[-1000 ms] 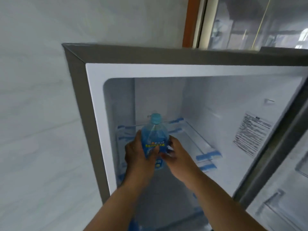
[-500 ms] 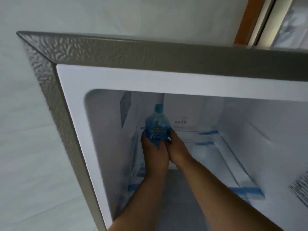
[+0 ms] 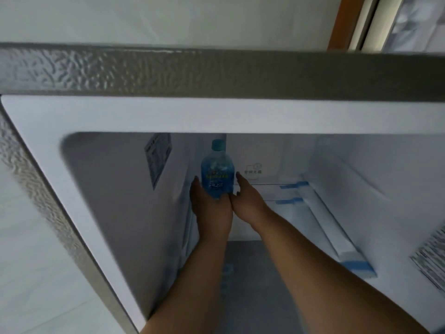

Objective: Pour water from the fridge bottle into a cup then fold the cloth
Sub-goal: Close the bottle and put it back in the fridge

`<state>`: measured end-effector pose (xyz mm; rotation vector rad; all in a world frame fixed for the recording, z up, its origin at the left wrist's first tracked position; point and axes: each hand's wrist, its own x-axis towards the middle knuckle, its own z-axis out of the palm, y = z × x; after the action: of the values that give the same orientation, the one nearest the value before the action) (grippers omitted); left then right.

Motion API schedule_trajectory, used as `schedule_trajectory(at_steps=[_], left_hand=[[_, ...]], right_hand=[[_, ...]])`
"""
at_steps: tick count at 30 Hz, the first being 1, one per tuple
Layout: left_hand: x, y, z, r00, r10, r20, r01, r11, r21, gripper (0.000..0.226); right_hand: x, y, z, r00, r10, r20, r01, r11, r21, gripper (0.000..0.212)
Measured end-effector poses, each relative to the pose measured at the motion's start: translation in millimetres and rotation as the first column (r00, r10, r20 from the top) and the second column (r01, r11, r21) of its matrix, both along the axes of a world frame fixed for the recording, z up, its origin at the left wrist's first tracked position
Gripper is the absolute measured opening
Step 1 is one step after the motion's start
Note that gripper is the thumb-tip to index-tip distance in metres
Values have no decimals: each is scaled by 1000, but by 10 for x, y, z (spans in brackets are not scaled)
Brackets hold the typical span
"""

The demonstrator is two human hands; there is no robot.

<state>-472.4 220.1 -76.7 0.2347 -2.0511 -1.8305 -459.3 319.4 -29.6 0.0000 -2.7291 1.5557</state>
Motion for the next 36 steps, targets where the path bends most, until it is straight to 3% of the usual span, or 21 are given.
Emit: schedule_trajectory(at_steps=[3, 7, 11, 14, 16, 22, 26, 31, 33, 36], left_hand=[[301, -62, 166, 995, -55, -87, 39, 984, -173, 60], [763, -20, 279, 921, -382, -73, 335, 876, -347, 44], [1107, 138, 324, 695, -711, -106, 561, 629, -539, 29], [1401, 406, 348, 521, -845, -122, 593, 461, -660, 24], [1656, 659, 347, 397, -905, -150, 605, 381, -699, 30], [2780, 1209, 392, 66, -962, -266, 643, 245, -726, 37], [3505, 1268, 609, -84, -936, -342, 613, 222, -759, 44], [4332, 1346, 870, -177, -945, -275, 478, 161, -864, 63], [4628, 1361, 937, -150, -954, -258, 400, 180, -899, 71], [5005, 1337, 1024, -67, -978, -197, 412, 153, -898, 77]], right_hand=[[296, 66, 82, 997, -37, -65, 40, 998, 45, 68], [900, 278, 122, 973, -156, -170, 177, 977, 117, 62], [1719, 580, 150, 918, -317, -237, 369, 902, 224, 56], [2453, 820, 149, 856, -452, -251, 512, 810, 285, 53], [2969, 905, 149, 773, -565, -288, 634, 695, 338, 52], [4331, 892, 171, 545, -788, -287, 787, 362, 500, 51], [5065, 705, 204, 439, -852, -284, 816, 246, 523, 53], [5887, 539, 253, 328, -875, -357, 869, 131, 477, 52], [6206, 482, 270, 296, -875, -382, 882, 97, 461, 51], [6694, 417, 293, 271, -876, -400, 883, 61, 465, 50]])
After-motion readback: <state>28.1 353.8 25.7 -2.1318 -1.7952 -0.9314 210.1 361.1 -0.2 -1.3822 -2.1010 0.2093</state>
